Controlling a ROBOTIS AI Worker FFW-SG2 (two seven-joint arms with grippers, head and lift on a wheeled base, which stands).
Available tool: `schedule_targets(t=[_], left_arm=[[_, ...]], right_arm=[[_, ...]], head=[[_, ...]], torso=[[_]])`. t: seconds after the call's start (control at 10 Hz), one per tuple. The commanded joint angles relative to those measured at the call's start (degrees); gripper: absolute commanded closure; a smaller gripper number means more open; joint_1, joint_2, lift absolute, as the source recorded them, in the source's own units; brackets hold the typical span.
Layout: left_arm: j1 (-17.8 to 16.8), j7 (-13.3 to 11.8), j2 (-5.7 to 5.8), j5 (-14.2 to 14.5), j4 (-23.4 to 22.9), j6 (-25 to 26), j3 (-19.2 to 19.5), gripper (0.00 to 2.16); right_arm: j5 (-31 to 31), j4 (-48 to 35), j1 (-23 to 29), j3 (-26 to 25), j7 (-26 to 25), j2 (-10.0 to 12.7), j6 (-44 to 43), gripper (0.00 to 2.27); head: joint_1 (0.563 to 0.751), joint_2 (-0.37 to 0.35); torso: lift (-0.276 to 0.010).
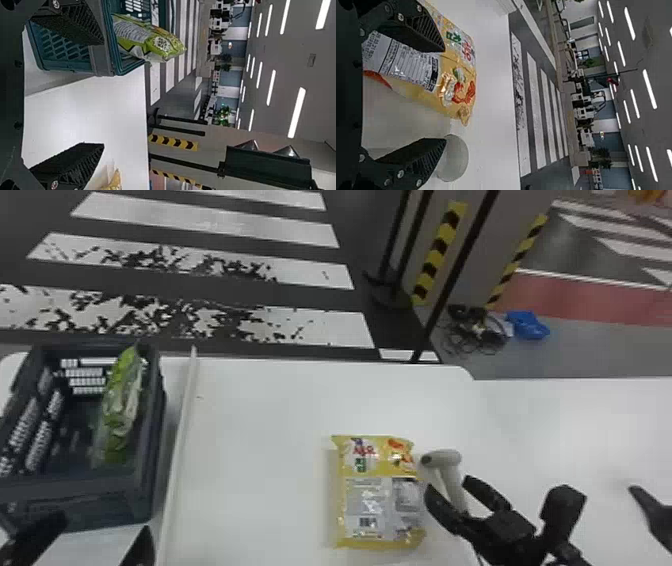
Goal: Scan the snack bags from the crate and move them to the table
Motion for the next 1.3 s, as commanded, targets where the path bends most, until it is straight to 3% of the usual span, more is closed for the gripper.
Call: schedule_targets(t=[0.0,0.4,0.9,1.0,1.1,1.2], left_arm=[[0.00,0.00,0.06,0.00,0.00,-0.20,-0.09,0.08],[0.09,0.00,0.06,0.00,0.62,-0.20,-0.27,0.08],[0.36,0.18,0.06,0.09,0.53,-0.20,0.09,0.08],[0.36,0.18,-0.03,0.09,0.53,-0.03,0.17,0.08],[0.09,0.26,-0.12,0.09,0.53,0.15,0.26,0.08],[-0.35,0.26,-0.20,0.09,0.53,0.68,0.26,0.08]], right_arm=[[0.06,2.85,-0.94,-0.59,0.04,-1.31,-0.54,0.00],[0.41,13.04,-5.95,0.90,0.13,-4.12,-3.70,0.00],[3.40,26.23,-16.06,5.65,0.22,-6.32,-5.99,0.09],[3.49,27.37,-17.47,6.17,0.22,-7.11,-4.76,0.70],[3.66,27.63,-18.44,6.17,-0.05,-7.19,-1.42,1.80],[3.66,27.90,-18.79,6.17,-0.49,-7.63,-0.19,2.11]], head=[[0.695,-0.286],[0.695,-0.344],[0.695,-0.339],[0.695,-0.331],[0.695,-0.330],[0.695,-0.331]], torso=[[-0.095],[-0.095],[-0.095],[-0.095],[-0.095],[-0.095]])
